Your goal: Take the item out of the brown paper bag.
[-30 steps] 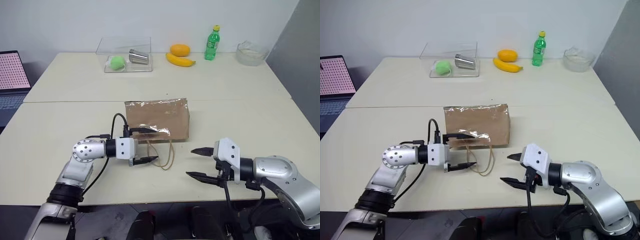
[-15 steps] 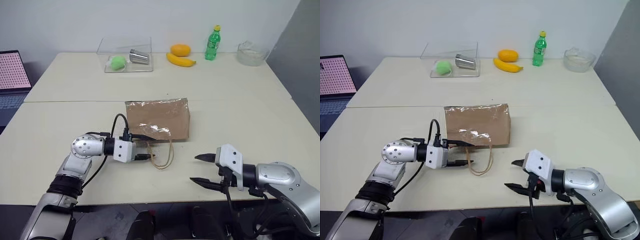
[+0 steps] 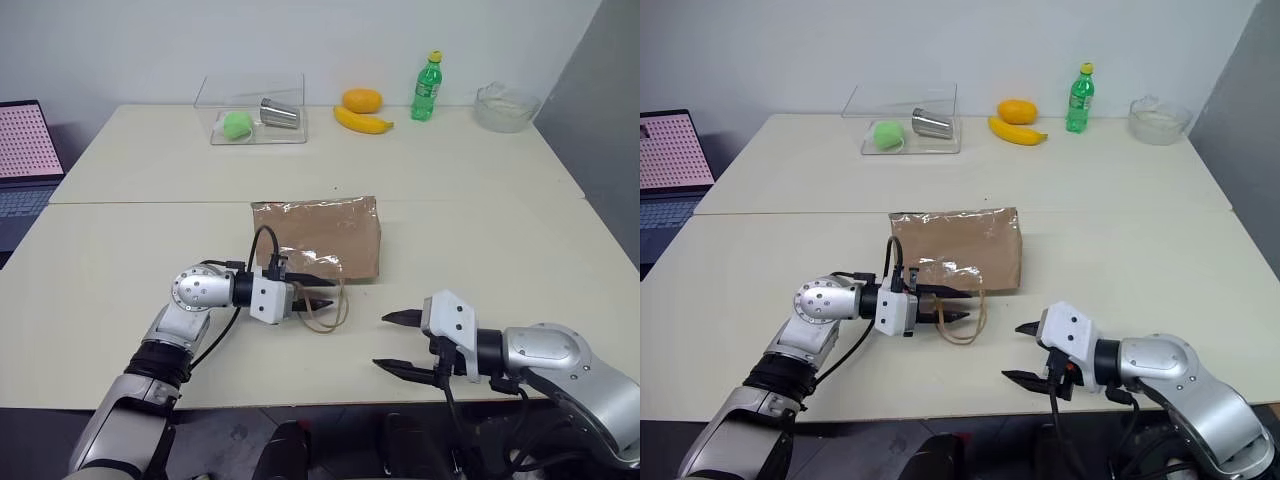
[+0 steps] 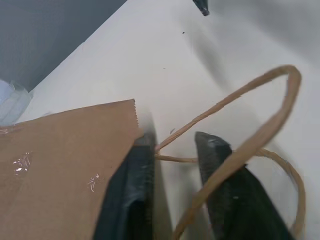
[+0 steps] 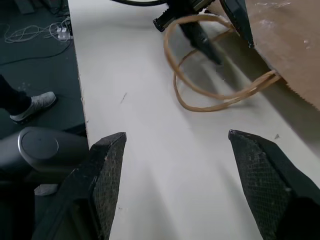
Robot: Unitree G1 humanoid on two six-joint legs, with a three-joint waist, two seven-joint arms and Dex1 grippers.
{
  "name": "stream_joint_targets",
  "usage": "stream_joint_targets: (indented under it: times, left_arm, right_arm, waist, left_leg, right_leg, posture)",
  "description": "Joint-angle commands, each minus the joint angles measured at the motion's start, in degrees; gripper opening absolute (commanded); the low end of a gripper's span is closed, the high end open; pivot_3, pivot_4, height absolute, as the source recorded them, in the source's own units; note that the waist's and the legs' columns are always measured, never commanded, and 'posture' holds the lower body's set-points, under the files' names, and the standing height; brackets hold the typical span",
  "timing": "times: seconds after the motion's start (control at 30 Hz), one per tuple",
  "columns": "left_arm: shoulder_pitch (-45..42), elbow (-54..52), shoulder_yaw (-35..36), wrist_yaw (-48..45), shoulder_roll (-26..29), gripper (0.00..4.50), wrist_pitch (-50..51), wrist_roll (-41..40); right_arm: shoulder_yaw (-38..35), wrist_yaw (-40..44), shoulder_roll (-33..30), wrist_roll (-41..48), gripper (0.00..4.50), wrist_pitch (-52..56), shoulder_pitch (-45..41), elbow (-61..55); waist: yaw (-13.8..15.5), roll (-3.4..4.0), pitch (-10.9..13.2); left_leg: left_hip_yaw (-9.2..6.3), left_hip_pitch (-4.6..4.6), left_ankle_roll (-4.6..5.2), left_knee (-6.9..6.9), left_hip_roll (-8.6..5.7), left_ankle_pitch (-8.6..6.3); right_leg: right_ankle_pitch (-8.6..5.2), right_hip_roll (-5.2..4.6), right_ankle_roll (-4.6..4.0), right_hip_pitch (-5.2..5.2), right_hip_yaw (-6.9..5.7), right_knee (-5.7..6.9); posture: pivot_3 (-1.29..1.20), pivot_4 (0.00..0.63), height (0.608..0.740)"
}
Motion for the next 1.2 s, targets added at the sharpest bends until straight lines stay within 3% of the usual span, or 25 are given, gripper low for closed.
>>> stream_joint_targets:
  times: [0.03,0.3,0.77,0.87,1.1,1.2]
  left_arm:
    - [-2.1,-0.6,1.4,1.5,-0.6,0.1,3.7,-2.2]
    - [-4.7,-6.1,4.9,5.8,-1.5,0.04,18.1,-5.8]
    - [-7.1,-5.9,5.7,4.6,-1.0,0.04,19.8,-5.5]
    - [-7.8,-5.6,5.7,4.8,-1.4,0.0,19.7,-5.4]
    - [-9.9,-4.4,6.5,8.0,-2.9,0.0,23.6,-5.3]
    - [-11.3,-4.0,6.7,9.2,-3.5,0.0,25.3,-5.2]
  right_arm:
    - [2.1,-1.3,0.3,-1.8,3.45,-1.9,-1.1,0.0]
    - [11.3,-4.6,7.7,-5.8,3.45,-2.4,-9.1,6.5]
    - [23.5,-9.9,23.9,-16.5,3.45,-5.3,-22.1,27.3]
    - [23.6,-11.1,25.3,-18.3,2.83,-5.3,-22.4,29.5]
    - [25.2,-10.3,23.1,-22.8,0.21,-6.4,-22.6,30.4]
    - [25.2,-10.0,23.0,-23.3,0.02,-6.8,-22.4,30.8]
  waist:
    - [0.0,0.0,0.0]
    - [-0.5,-0.01,0.0]
    - [-1.2,-0.01,0.0]
    - [-1.2,-0.01,0.0]
    - [-1.3,-0.01,0.0]
    - [-1.3,-0.01,0.0]
  left_leg:
    - [-0.01,0.0,0.0,0.0,0.0,0.0]
    - [-0.07,0.0,0.0,0.03,0.01,0.0]
    - [-0.1,-0.01,-0.01,0.03,0.0,0.01]
    - [-0.1,-0.01,-0.01,0.03,0.0,0.01]
    - [-0.11,-0.02,-0.01,0.04,-0.01,0.01]
    - [-0.11,-0.02,-0.01,0.04,-0.01,0.01]
  right_leg:
    - [0.0,0.0,0.0,0.0,-0.01,0.0]
    - [0.0,0.03,0.01,0.0,-0.03,0.03]
    - [0.01,0.03,0.0,-0.06,-0.03,0.05]
    - [0.01,0.03,-0.01,-0.07,-0.03,0.06]
    - [0.01,0.02,0.0,-0.08,-0.03,0.07]
    - [0.01,0.03,0.0,-0.08,-0.03,0.07]
  posture:
    - [0.0,0.15,0.74]
    - [0.0,0.15,0.74]
    - [0.0,0.15,0.74]
    - [0.0,0.15,0.74]
    - [0.0,0.15,0.74]
    - [0.0,0.15,0.74]
